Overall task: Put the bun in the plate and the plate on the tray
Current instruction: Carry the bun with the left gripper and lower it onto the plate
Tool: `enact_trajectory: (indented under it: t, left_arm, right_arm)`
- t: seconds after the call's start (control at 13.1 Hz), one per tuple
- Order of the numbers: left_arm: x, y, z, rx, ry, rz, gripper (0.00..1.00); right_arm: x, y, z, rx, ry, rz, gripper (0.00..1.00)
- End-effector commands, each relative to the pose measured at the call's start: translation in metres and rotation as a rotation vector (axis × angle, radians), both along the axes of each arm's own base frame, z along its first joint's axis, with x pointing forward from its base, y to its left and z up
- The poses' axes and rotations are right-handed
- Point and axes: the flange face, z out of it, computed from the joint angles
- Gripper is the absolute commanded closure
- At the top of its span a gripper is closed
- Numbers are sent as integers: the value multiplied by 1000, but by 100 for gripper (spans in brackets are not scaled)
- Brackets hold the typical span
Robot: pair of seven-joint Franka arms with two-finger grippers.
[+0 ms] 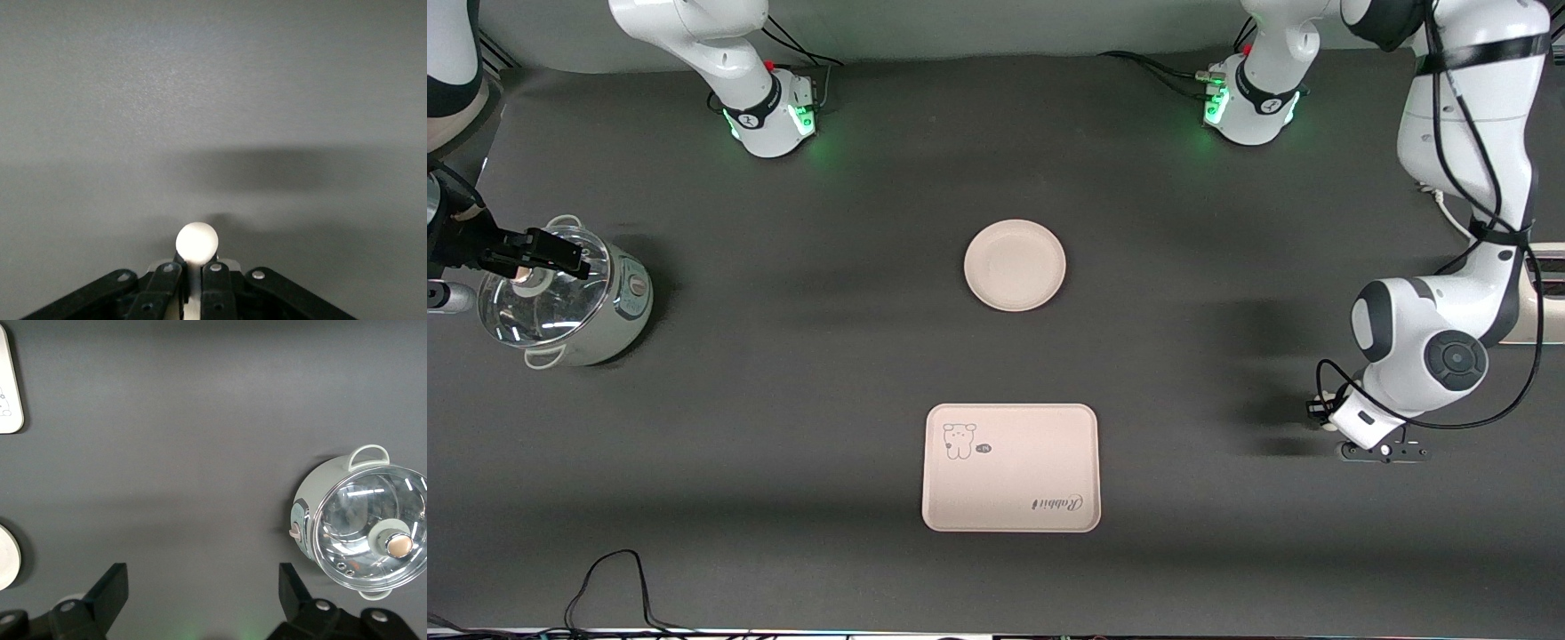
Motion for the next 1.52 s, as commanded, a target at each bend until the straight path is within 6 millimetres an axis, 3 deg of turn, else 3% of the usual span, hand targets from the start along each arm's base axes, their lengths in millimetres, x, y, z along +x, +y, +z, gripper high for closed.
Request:
enact_trajectory:
  t: [0.0,0.23,0.46,0.53,0.69,0.84,0.99,1.07,1.3,1.45]
  left_arm:
    - [-12,-35,86,-27,31,50,91]
    - [-45,-93,180,-43,105,124,88]
    - [-78,-172,265,-73,165,198,85]
    - [-90,-204,283,-95,171,224,85]
    - [-115,-272,292,-112,157,269,85]
    - [-143,-340,283,-128,153,288,85]
    - [-162,-396,246,-128,172,285,85]
    - [-164,-411,223,-137,181,308,85]
    - [-202,-471,142,-152,190,302,83]
    - [-224,-495,94,-154,184,288,83]
  right_arm:
    - [-3,-2,5,-8,-1,17,0]
    - [-3,-2,5,-8,-1,17,0]
    - [-3,-3,6,-8,-1,16,0]
    - [-3,-4,5,-8,-1,14,0]
    - [-3,-4,5,-8,-1,16,0]
    - [-3,-4,5,-8,-1,14,0]
    - [-3,-4,5,-7,-1,16,0]
    - [-3,-4,5,-7,-1,16,0]
    - [-2,-5,3,-8,2,13,0]
    - [-2,-5,3,-7,2,14,0]
